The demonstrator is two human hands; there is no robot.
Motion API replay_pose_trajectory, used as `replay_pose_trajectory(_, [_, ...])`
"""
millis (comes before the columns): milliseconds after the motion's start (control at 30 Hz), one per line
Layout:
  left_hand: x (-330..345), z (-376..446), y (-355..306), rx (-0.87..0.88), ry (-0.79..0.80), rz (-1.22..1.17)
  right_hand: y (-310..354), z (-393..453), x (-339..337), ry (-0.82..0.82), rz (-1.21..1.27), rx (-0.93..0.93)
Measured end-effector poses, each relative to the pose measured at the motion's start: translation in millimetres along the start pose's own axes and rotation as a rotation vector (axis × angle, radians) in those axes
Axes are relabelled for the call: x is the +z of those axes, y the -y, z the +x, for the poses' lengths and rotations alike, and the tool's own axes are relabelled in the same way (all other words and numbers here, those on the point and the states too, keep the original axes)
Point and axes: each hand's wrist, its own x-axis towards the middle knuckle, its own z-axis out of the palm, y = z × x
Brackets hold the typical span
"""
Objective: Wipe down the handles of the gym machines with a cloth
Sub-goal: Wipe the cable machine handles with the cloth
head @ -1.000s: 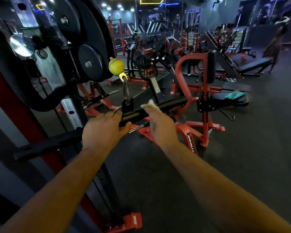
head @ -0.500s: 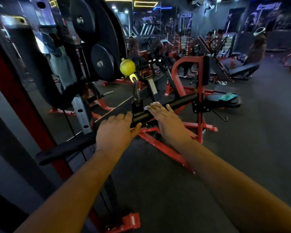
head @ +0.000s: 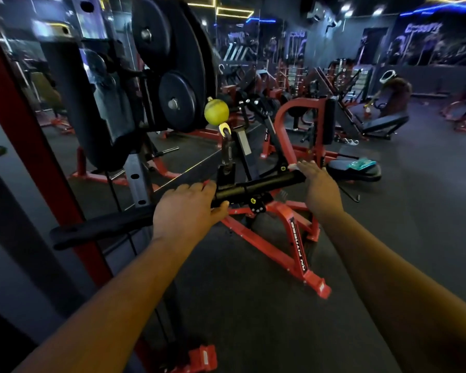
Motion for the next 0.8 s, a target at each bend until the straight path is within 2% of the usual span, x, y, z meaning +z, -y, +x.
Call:
replay_pose_trajectory(100, [2, 5, -3, -0.02, 0.024, 0.02, 15, -11, 26, -0.075, 0.108, -0.009])
replay_pose_trajectory(267, [4, 12, -12, -0.024, 0.044, 0.034, 87, -38, 42, -0.028, 0.254, -0.246])
replay_pose_trajectory(500, [15, 13, -22, -0.048, 0.046, -0.016, 43, -16, 30, 0.037, -0.045, -0.43])
replay_pose_trajectory(567, [17, 16, -24, -0.042, 0.04, -0.024, 19, -1, 26, 0.004, -0.063, -0.392])
replay_pose_trajectory(667, [17, 20, -26, -0.044, 0.027, -0.02, -21, 22, 22, -0.078, -0.102, -0.229])
replay_pose_trajectory(800, [14, 25, -23, -0.046, 0.008, 0.013, -51, 33, 8, -0.031, -0.022, -0.042])
